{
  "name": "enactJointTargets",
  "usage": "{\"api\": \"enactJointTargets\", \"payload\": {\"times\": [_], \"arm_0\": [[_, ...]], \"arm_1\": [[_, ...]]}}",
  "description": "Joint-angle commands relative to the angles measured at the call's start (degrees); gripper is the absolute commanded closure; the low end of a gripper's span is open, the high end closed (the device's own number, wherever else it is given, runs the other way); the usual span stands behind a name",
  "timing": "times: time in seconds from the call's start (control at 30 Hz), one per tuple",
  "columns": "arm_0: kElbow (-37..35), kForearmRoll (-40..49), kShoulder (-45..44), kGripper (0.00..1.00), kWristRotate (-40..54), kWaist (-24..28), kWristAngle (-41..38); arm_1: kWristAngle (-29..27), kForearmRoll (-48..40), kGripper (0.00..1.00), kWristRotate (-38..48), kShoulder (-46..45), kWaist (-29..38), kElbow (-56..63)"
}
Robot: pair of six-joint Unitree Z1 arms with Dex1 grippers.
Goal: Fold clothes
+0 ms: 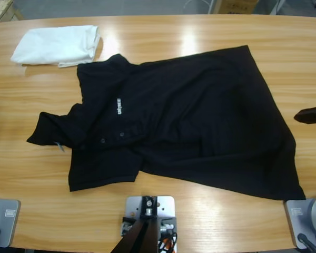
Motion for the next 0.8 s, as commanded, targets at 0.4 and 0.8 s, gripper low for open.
{"api": "enactJointTargets", "payload": {"times": [0.4,0.8], "arm_0": [[0.1,0.3,0.4,0.0,-0.4,-5.2,2.1],[-0.6,0.0,0.0,0.004,-25.5,-16.9,1.9]], "arm_1": [[0.1,-1.0,0.0,0.6,-3.9,-1.0,1.6],[0.1,-2.6,0.0,3.6,2.6,-2.5,-5.3]]}}
